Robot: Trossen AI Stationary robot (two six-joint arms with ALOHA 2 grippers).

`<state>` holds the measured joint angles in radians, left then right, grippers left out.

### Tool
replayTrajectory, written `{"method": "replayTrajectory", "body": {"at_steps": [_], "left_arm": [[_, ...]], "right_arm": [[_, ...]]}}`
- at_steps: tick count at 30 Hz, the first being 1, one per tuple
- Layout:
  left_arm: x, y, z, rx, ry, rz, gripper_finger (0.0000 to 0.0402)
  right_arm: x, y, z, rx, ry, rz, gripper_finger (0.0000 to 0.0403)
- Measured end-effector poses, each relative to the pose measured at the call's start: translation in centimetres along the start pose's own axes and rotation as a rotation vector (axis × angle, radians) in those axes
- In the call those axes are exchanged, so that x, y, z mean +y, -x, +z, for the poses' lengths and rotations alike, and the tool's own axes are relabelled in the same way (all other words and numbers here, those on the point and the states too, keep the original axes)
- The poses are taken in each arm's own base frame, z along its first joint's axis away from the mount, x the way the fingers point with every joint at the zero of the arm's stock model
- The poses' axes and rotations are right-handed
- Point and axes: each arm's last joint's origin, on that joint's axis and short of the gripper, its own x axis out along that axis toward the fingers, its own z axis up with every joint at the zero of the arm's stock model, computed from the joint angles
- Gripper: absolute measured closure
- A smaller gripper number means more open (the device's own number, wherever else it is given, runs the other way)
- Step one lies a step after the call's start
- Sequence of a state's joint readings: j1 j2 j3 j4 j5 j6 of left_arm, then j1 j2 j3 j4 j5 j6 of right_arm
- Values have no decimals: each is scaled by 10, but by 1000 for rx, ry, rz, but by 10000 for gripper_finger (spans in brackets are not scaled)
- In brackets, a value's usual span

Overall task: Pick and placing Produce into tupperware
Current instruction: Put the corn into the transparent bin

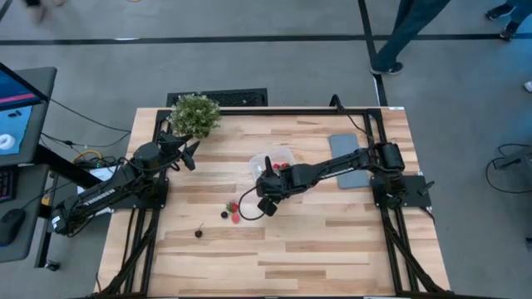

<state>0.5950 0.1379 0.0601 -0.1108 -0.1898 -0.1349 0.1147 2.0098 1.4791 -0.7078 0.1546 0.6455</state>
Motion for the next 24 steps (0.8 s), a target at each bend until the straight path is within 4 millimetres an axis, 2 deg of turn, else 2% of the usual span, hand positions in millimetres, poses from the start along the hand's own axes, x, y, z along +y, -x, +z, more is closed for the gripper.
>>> {"method": "replayTrajectory", "body": {"at_steps": [4,8,19,24], "left_arm": [[0,0,0,0,0,0,210],[0,0,0,0,0,0,210],[0,0,0,0,0,0,210],[0,0,0,0,0,0,210]], "right_arm": [[-2,11,12,-16,14,-17,338],[-14,18,24,-21,31,-67,338],[-59,11,48,33,-4,-88,338],[-72,10,55,30,-14,-95,338]]}}
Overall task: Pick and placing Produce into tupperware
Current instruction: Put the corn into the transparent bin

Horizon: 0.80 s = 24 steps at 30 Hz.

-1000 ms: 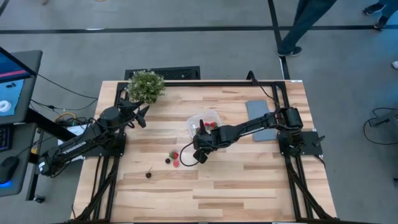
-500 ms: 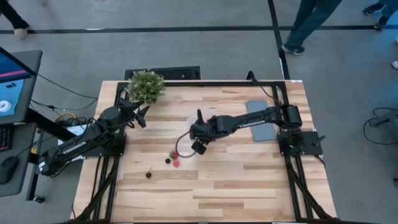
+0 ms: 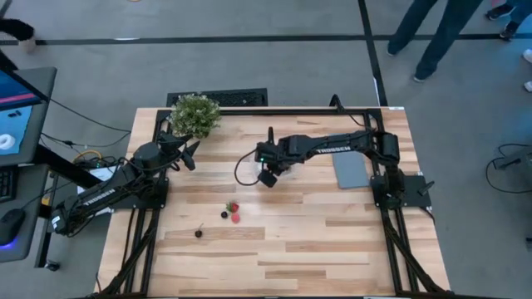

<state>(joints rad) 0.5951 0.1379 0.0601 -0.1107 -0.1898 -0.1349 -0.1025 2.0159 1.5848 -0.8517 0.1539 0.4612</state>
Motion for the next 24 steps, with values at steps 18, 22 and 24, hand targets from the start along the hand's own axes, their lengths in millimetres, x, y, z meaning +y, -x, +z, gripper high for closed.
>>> {"method": "replayTrajectory", "body": {"at_steps": [18,22,24], "left_arm": [[0,0,0,0,0,0,210],[0,0,0,-1,0,0,210],[0,0,0,-1,0,0,210]], "right_arm": [[-6,-20,1,60,22,18,338],[-3,-30,4,50,16,25,338],[-5,-35,-2,93,20,4,338]]}}
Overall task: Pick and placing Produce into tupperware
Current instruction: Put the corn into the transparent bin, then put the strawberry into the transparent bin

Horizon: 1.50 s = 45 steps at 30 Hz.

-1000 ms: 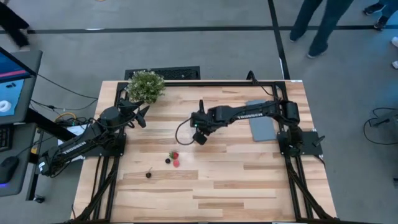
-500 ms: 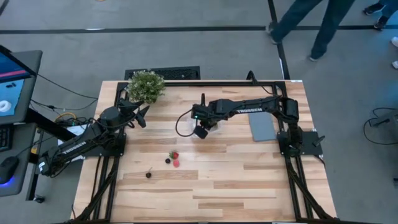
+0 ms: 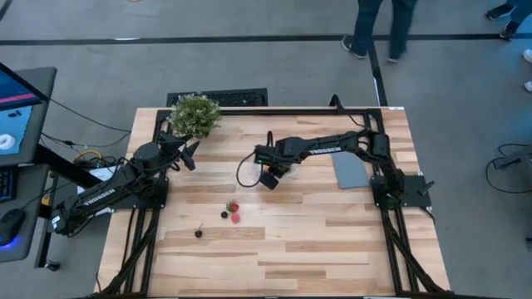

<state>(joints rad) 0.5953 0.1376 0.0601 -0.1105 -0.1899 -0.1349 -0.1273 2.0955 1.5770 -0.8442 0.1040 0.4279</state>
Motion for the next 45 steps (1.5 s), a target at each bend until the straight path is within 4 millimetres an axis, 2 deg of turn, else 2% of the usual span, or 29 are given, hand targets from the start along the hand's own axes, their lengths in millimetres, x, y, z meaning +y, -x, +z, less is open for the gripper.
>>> {"method": "replayTrajectory", "body": {"at_steps": [2,14,17,23,26,28,32,35,40,43,45], "left_arm": [[0,0,0,0,-1,-1,210],[0,0,0,6,-9,1,210],[0,0,0,6,-6,0,210],[0,0,0,4,-8,0,210],[0,0,0,4,-7,0,210],[0,0,0,4,-7,1,210],[0,0,0,1,-1,0,210],[0,0,1,-9,10,-2,210],[-4,4,17,-41,-4,-86,210],[-10,7,30,-53,-64,-231,210],[-15,9,39,-56,-104,-329,210]], "right_arm": [[3,1,7,-60,-7,26,338],[3,-1,5,-39,4,20,324],[3,-1,5,-38,0,20,300],[3,0,4,-34,-26,19,228],[4,8,6,-50,-20,25,200],[6,19,10,-60,-14,29,187],[6,63,21,-137,-14,21,172],[6,96,19,-222,27,-36,170],[-1,156,-3,-362,114,-112,172],[-9,174,-23,-401,134,-123,173],[-16,174,-39,-392,132,-125,173]]}}
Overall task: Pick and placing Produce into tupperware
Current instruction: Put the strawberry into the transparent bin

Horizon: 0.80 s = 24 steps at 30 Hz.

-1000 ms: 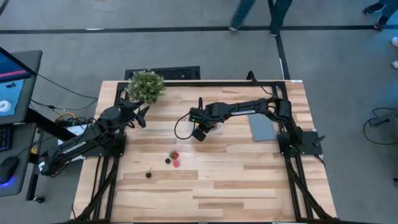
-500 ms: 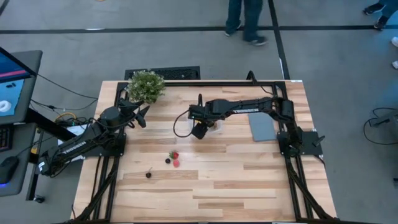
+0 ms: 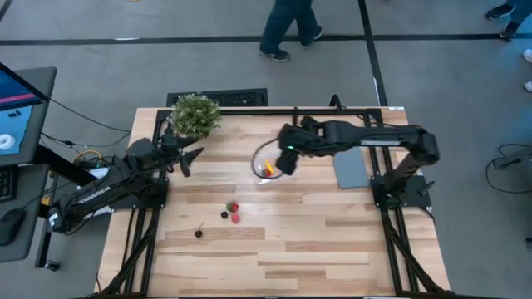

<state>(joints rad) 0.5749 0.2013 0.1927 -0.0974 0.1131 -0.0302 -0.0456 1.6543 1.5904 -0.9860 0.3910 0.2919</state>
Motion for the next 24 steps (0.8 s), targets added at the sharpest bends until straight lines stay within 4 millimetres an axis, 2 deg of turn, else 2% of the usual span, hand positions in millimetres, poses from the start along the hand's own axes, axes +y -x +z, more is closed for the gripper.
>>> {"method": "replayTrajectory", "body": {"at_steps": [4,11,19,24], "left_arm": [[-7,-4,18,67,-16,-106,210],[-26,-25,48,336,-145,-228,210],[-65,-74,91,423,-282,-258,210],[-91,-102,102,462,-346,-368,210]], "right_arm": [[-14,8,-35,-29,-53,10,173],[-35,17,-84,-106,-158,32,173],[-47,18,-112,-94,-179,19,173],[-48,9,-127,-30,-151,-4,173]]}}
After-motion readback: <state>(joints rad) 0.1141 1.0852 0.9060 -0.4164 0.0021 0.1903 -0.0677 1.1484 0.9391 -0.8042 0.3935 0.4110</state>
